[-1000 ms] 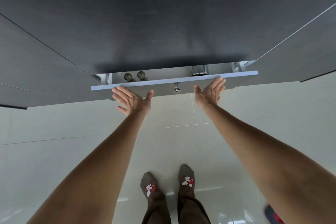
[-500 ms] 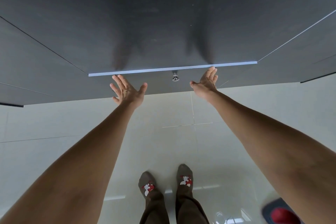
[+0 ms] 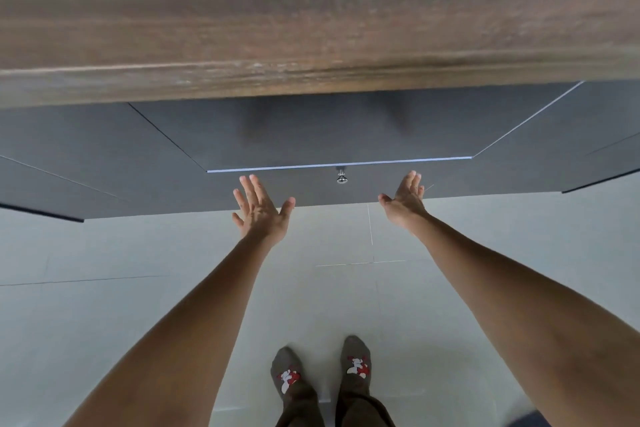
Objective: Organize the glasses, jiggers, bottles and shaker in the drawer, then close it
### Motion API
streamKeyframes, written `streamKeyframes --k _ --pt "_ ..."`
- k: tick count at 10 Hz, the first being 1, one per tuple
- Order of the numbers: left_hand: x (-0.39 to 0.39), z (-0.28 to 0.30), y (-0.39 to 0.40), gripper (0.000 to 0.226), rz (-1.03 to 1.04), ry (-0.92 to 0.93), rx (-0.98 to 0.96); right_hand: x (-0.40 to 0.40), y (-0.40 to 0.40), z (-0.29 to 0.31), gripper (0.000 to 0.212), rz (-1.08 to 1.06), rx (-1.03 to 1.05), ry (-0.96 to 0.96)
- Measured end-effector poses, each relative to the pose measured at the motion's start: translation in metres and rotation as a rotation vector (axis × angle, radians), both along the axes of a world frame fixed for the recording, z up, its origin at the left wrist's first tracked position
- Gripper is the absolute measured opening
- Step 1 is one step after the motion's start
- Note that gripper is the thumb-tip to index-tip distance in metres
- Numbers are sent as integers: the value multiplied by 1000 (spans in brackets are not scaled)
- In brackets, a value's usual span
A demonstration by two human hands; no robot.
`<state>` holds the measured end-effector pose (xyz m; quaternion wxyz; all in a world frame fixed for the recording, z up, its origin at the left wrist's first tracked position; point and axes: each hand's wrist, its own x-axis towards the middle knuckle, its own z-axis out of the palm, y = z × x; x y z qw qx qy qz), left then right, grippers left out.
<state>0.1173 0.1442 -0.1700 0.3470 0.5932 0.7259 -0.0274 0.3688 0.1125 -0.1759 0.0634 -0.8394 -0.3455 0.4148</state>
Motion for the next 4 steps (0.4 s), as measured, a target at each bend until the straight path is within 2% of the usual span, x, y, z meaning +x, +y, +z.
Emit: streamKeyframes --k 2,3,4 --pt "-8 82 -45 85 -133 -20 80 -6 -34 93 77 35 161 -18" --pt "-10 139 -76 80 -246 -85 153 -17 -62 150 74 116 330 -48" --pt "-20 196 -114 71 -482 -155 444 -30 -100 203 66 254 634 -113"
